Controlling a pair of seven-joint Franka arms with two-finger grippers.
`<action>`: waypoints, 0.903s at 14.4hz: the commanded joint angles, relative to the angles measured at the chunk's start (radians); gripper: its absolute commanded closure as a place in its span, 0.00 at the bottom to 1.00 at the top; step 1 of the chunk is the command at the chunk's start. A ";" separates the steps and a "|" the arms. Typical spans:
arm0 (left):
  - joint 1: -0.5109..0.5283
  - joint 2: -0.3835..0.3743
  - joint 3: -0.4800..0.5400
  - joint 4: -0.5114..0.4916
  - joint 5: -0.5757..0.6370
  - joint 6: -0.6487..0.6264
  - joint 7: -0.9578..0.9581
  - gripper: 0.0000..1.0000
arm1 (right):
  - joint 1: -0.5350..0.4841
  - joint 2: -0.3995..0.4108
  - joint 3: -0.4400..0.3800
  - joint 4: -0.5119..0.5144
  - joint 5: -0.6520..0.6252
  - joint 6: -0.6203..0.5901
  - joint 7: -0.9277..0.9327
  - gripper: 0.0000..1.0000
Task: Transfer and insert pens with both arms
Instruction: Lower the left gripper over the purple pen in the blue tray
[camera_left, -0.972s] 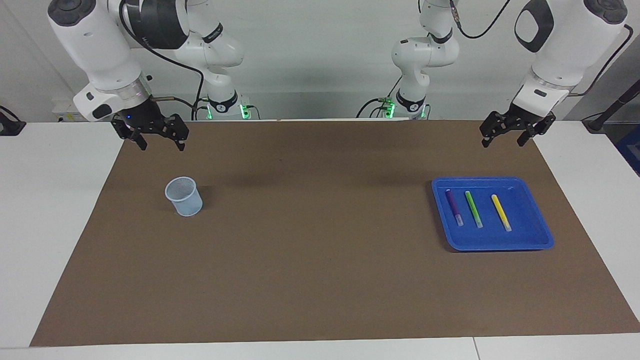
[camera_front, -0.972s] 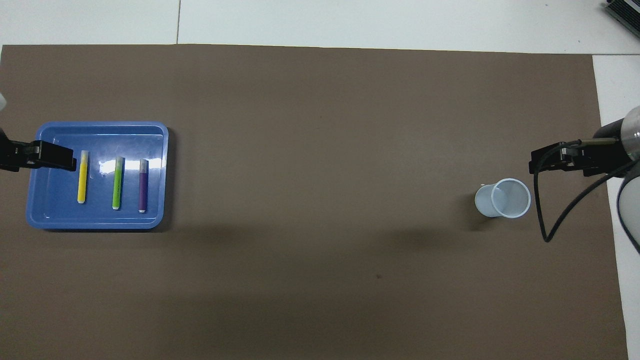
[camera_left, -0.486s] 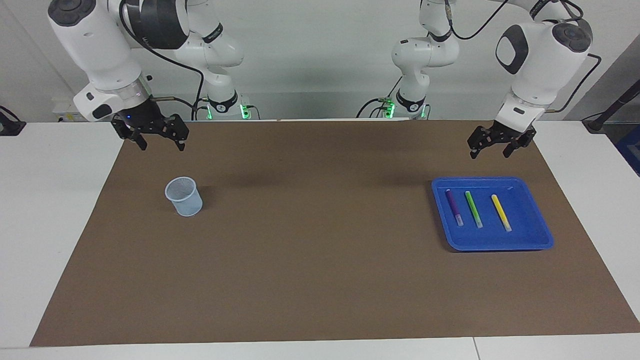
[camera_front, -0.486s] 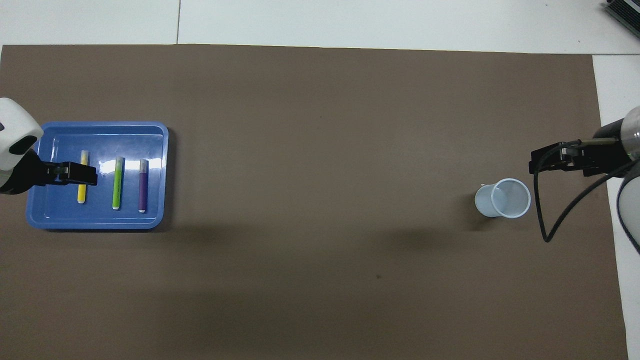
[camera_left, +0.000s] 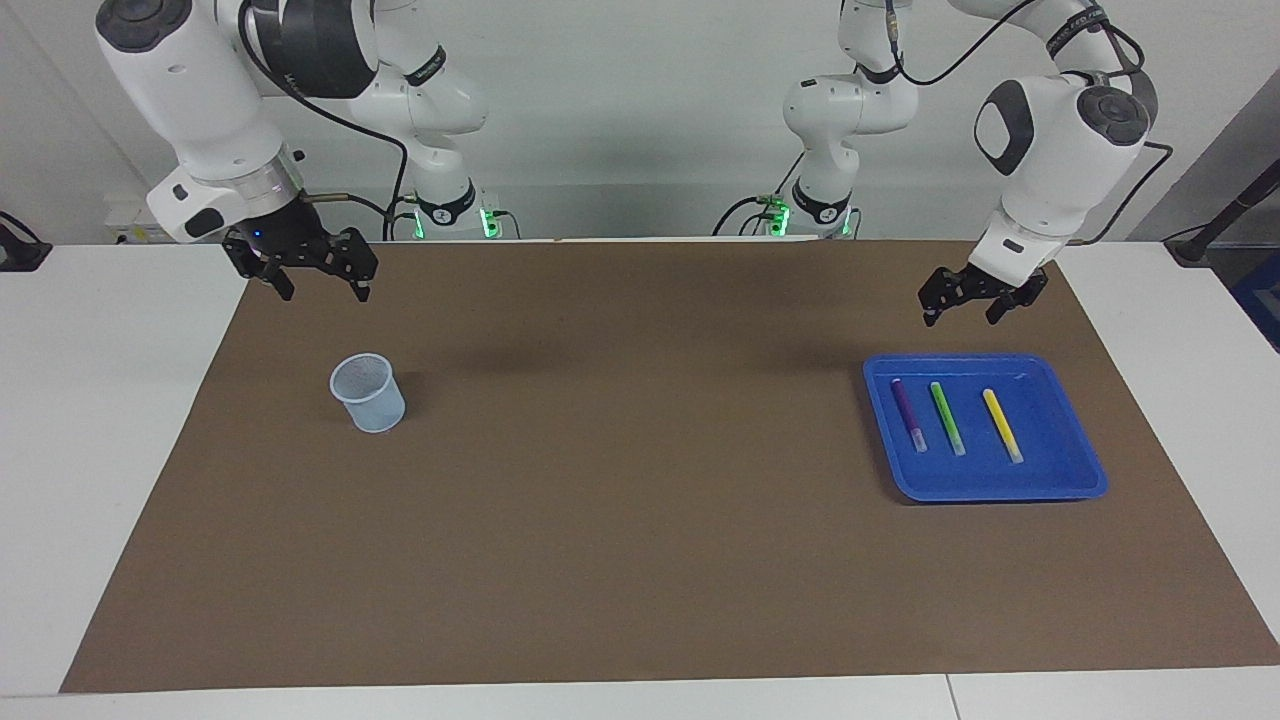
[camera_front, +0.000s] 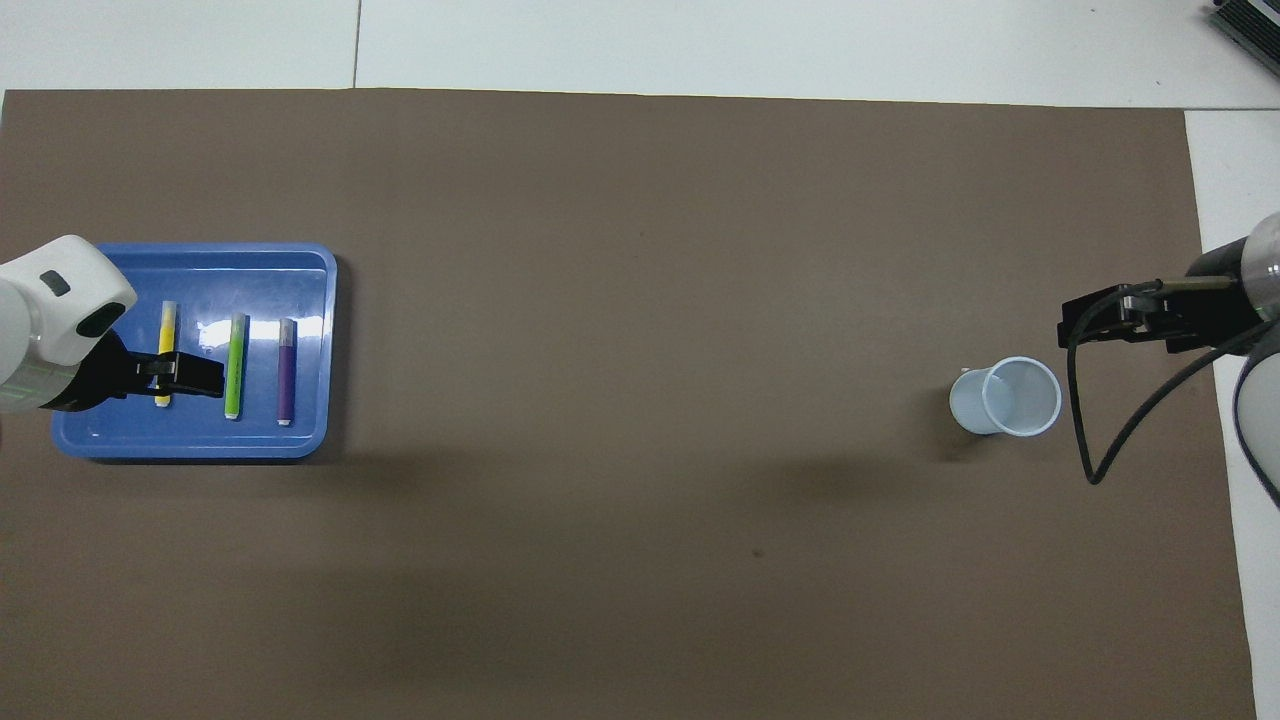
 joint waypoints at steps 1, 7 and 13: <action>0.012 -0.030 -0.003 -0.041 -0.033 0.024 0.006 0.00 | -0.005 -0.002 0.006 -0.003 -0.014 0.006 0.008 0.00; 0.008 -0.030 -0.003 -0.092 -0.033 0.092 0.017 0.00 | -0.005 -0.002 0.005 -0.003 -0.014 0.006 0.008 0.00; 0.035 -0.027 -0.001 -0.095 -0.033 0.093 0.063 0.00 | -0.003 -0.003 0.005 -0.003 -0.014 0.003 0.008 0.00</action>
